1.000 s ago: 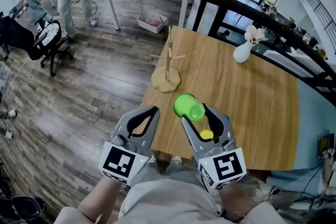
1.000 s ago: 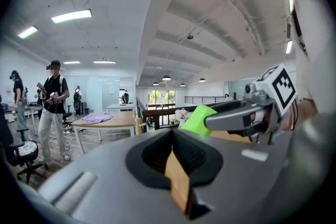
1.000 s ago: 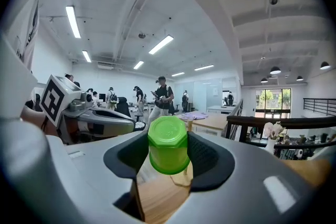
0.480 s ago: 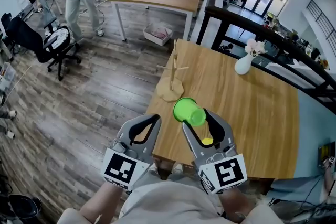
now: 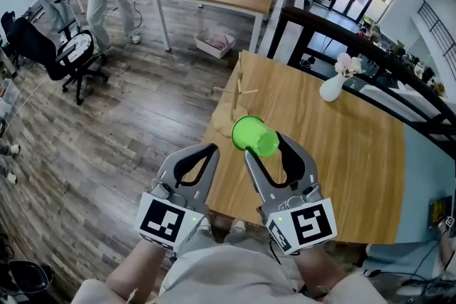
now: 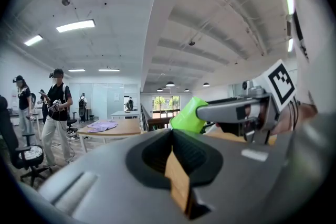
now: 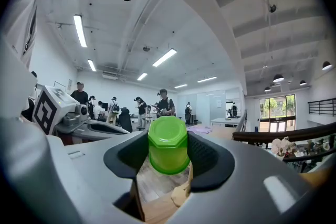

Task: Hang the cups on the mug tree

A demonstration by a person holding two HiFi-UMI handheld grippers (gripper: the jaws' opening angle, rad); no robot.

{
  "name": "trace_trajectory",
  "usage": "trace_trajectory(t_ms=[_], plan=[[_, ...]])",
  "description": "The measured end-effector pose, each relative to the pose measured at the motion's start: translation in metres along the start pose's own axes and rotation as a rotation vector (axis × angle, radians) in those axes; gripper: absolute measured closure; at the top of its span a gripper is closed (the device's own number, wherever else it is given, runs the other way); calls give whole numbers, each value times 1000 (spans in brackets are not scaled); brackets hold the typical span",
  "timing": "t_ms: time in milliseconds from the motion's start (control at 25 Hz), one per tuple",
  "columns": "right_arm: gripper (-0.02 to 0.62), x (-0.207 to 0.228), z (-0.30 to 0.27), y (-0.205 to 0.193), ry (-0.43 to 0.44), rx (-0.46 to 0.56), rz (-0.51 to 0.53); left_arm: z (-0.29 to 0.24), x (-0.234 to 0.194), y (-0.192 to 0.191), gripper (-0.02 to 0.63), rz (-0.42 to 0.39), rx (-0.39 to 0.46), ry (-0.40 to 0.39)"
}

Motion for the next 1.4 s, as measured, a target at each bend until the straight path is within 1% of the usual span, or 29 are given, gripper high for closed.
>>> trace_trajectory(t_ms=[240, 400, 800, 960, 1160, 1400], plan=[[360, 18, -23, 3, -35, 3, 24, -17, -10, 7, 604, -43, 11, -4], [360, 23, -45, 0, -44, 1, 31, -32, -22, 8, 604, -55, 17, -5], [360, 35, -90, -22, -61, -43, 41, -66, -46, -3, 604, -44, 1, -10], [360, 42, -106, -33, -68, -62, 51, -76, -57, -15, 604, -32, -24, -6], [360, 47, -122, -55, -79, -88, 68, -88, -67, -36, 604, -57, -66, -16], [360, 50, -137, -75, -79, -112, 73, -100, -73, -56, 604, -31, -98, -29]])
Point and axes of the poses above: the fingertips, and each gripper's own axes: z backward along the fingers, x to its right, y out of its top, the point moved 1 cm from there along z, backward along the fingers, and after that the axes turned 6 degrees about -y, right-handed, at the moved point
